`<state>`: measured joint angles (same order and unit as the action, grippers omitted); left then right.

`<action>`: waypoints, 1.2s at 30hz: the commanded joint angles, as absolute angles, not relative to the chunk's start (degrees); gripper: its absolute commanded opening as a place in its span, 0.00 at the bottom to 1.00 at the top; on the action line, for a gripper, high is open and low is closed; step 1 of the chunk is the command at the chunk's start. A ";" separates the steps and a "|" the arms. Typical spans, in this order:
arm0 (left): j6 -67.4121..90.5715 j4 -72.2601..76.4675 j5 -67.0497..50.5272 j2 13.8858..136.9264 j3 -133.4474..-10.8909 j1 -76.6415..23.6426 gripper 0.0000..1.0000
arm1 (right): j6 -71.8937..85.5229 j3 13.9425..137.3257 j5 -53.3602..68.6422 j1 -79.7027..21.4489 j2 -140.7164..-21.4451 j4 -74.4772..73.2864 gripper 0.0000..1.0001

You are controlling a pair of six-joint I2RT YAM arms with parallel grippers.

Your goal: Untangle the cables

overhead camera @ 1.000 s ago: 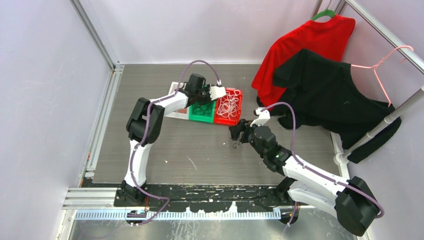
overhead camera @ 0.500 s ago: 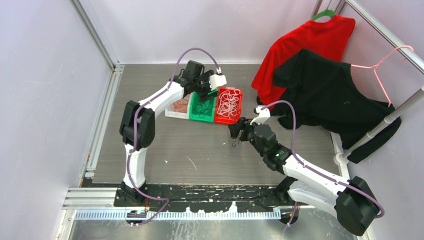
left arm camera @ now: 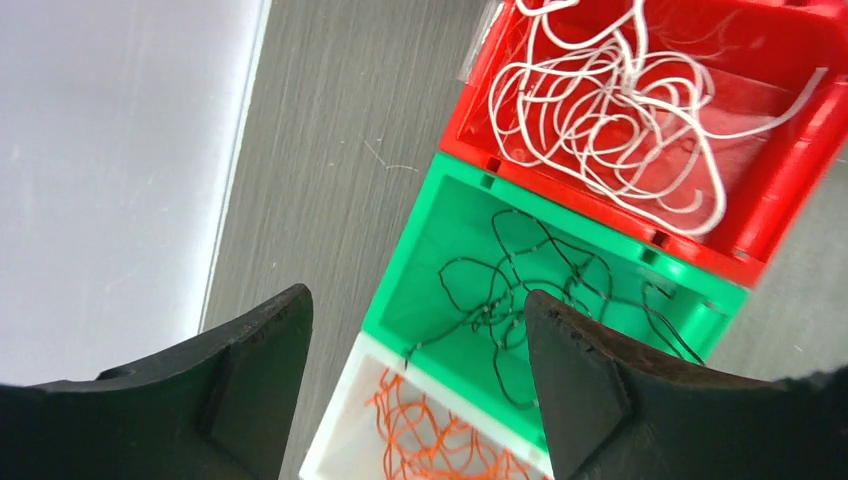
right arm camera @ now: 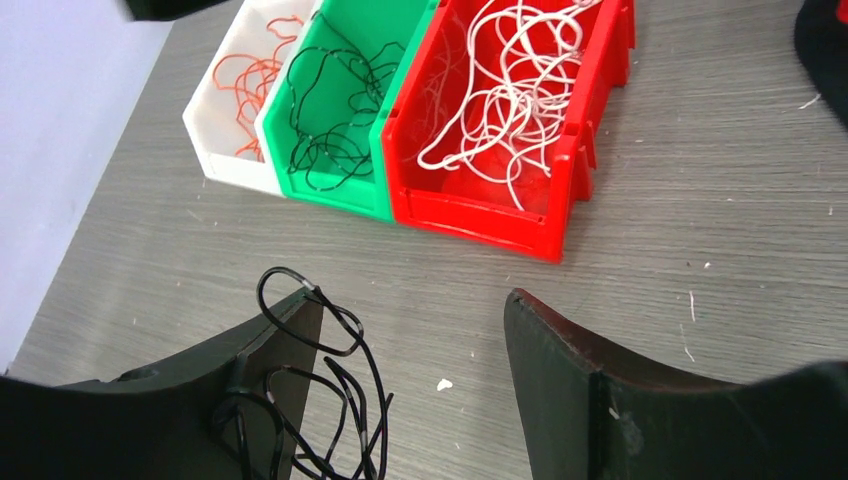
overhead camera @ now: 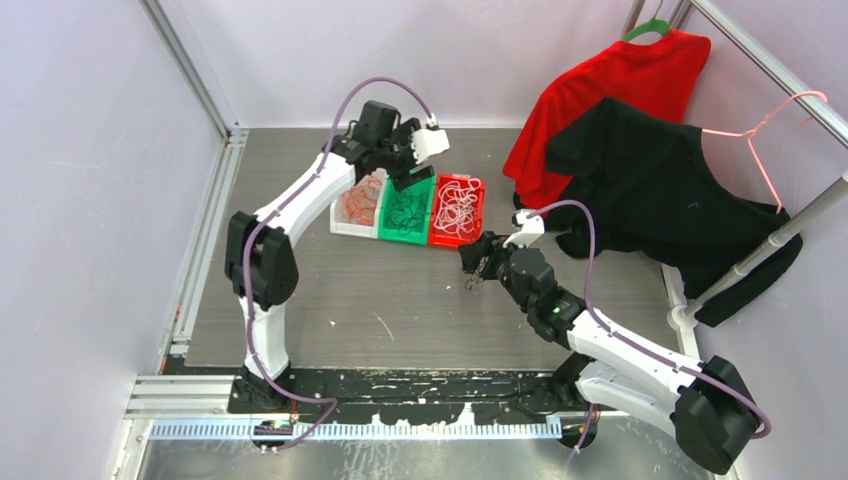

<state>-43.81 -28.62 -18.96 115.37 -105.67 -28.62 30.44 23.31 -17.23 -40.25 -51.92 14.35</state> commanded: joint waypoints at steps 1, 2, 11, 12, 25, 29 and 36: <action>-42.16 -36.55 -21.89 105.08 -108.15 -28.23 0.78 | 33.92 29.09 -23.85 -40.03 -54.51 14.40 0.72; -41.66 -38.17 -23.13 103.34 -107.38 -28.21 0.79 | 34.67 30.21 -25.25 -40.06 -55.61 13.72 0.72; -29.50 -46.18 -35.85 87.11 -94.85 -28.41 0.77 | 42.32 40.96 -29.44 -40.20 -67.39 15.99 0.69; -26.45 -45.58 -38.07 85.58 -92.72 -28.47 0.77 | 43.45 41.84 -29.11 -40.31 -68.50 16.94 0.68; -4.58 -19.36 -45.36 75.93 -71.32 -31.53 0.69 | 52.72 45.93 -20.03 -44.53 -74.50 28.89 0.68; -2.00 -15.53 -46.26 76.38 -71.27 -31.45 0.63 | 54.41 45.18 -18.88 -45.41 -74.48 31.22 0.68; 1.56 -13.34 -49.92 76.26 -69.90 -31.56 0.47 | 56.04 44.79 -18.72 -45.91 -74.02 32.68 0.67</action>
<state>-1.65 -18.35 -46.39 77.12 -70.46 -31.40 53.95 43.57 -18.85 -45.56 -74.65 27.97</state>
